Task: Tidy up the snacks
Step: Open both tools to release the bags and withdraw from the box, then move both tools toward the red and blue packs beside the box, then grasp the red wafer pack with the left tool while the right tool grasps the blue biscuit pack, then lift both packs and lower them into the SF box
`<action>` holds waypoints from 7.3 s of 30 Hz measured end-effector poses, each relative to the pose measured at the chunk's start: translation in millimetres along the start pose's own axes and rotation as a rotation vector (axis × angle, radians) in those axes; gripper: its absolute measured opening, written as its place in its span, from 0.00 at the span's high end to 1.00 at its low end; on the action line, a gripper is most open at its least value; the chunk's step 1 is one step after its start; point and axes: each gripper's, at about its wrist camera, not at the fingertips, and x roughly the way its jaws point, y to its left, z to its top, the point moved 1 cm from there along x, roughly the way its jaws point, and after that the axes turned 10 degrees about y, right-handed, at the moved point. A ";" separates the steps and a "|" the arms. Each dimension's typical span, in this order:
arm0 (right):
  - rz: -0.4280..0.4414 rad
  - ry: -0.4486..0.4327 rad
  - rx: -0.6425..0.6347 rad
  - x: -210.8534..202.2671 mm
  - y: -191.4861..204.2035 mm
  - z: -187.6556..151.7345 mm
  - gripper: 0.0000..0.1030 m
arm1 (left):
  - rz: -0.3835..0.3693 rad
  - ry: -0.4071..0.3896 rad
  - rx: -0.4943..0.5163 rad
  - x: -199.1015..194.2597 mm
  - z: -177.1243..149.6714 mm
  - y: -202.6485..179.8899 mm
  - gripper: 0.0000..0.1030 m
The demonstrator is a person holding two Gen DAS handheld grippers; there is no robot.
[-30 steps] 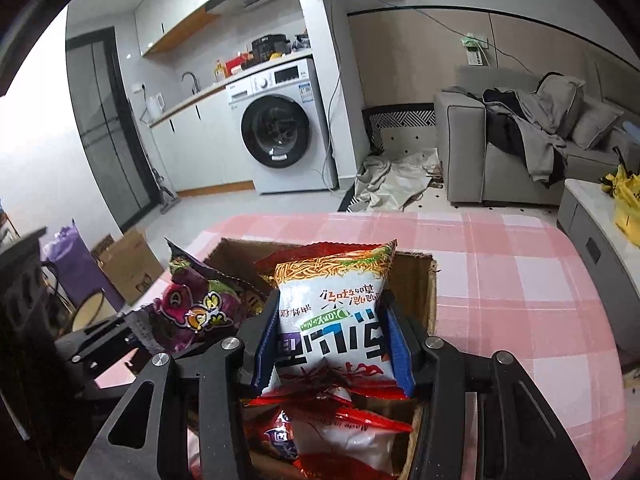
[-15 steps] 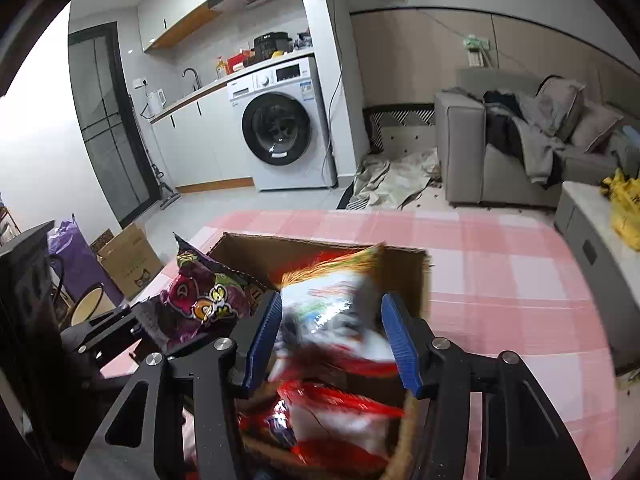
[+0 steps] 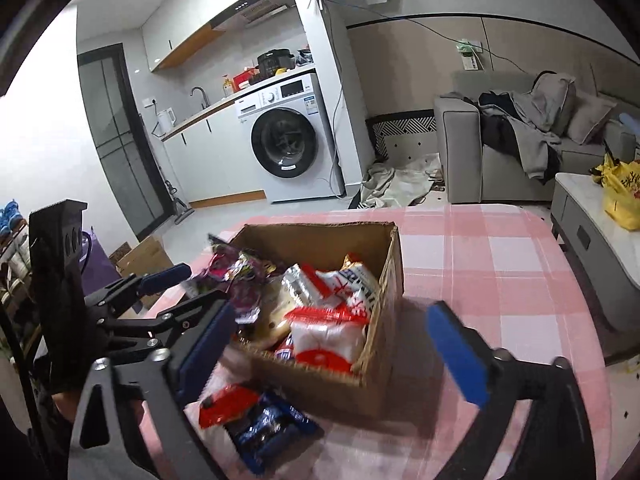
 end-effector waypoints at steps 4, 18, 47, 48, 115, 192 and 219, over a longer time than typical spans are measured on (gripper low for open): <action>0.033 0.019 0.035 -10.8 0.8 -12.4 0.00 | 0.028 -0.015 0.003 -24.7 -18.8 -1.4 0.01; 0.012 0.058 0.047 -16.4 12.3 -46.9 0.00 | 0.068 0.035 -0.049 -81.3 -89.3 27.9 0.01; -0.013 0.301 -0.082 61.4 37.6 -84.9 0.00 | -0.013 0.134 -0.065 -34.3 -119.1 31.7 0.01; -0.016 0.307 -0.088 63.6 39.2 -85.6 0.00 | -0.005 0.135 -0.066 -32.8 -119.7 31.0 0.01; -0.053 0.329 -0.054 81.7 43.7 -96.4 0.47 | 0.013 0.150 -0.116 -17.2 -132.5 45.9 0.01; 0.028 0.195 -0.056 12.7 37.5 -89.3 0.55 | -0.124 0.157 0.101 -33.2 -125.8 -18.1 0.57; 0.058 0.037 -0.079 -38.9 60.1 -53.6 0.55 | -0.078 -0.037 0.047 -153.0 -78.9 19.6 0.57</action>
